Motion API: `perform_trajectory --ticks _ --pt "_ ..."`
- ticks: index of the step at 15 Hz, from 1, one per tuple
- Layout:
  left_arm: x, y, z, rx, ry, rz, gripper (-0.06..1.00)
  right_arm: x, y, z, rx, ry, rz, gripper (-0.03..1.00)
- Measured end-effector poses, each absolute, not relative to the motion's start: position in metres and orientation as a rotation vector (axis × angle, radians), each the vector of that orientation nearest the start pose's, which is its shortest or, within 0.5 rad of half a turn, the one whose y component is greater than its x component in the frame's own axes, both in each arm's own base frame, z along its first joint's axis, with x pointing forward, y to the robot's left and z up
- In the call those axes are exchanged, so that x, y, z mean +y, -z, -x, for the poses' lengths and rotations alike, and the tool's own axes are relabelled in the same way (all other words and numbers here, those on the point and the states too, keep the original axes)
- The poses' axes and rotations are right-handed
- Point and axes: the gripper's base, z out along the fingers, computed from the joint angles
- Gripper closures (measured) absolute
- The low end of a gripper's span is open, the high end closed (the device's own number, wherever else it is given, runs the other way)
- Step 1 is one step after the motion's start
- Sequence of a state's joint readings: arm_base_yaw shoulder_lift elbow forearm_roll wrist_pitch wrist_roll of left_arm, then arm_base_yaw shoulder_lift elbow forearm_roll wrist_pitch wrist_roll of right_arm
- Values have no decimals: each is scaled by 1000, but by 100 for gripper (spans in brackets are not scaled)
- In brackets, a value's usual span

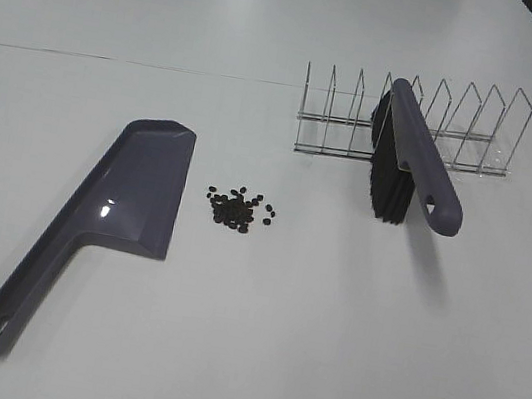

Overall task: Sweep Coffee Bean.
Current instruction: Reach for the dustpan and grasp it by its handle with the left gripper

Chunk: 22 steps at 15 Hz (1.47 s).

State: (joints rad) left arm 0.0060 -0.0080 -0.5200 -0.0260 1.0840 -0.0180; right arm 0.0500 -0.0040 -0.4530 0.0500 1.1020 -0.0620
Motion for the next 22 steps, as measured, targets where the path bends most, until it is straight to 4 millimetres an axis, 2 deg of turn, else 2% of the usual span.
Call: perform_trajectory --ticks 12,14,16,17,22 --pt "-2 -281 9 2039 39 22 -5 4 -261 3 2124 -54 121 33" --pt "-2 -281 9 2039 39 22 -5 4 -261 3 2124 -54 121 24" --pt "-2 -281 9 2039 39 22 -5 4 -261 3 2124 -54 121 5" --pt "-2 -281 9 2039 39 22 -5 4 -261 3 2124 -54 121 0" --pt "-2 -281 9 2039 39 22 -5 4 -261 3 2124 -54 121 -1"
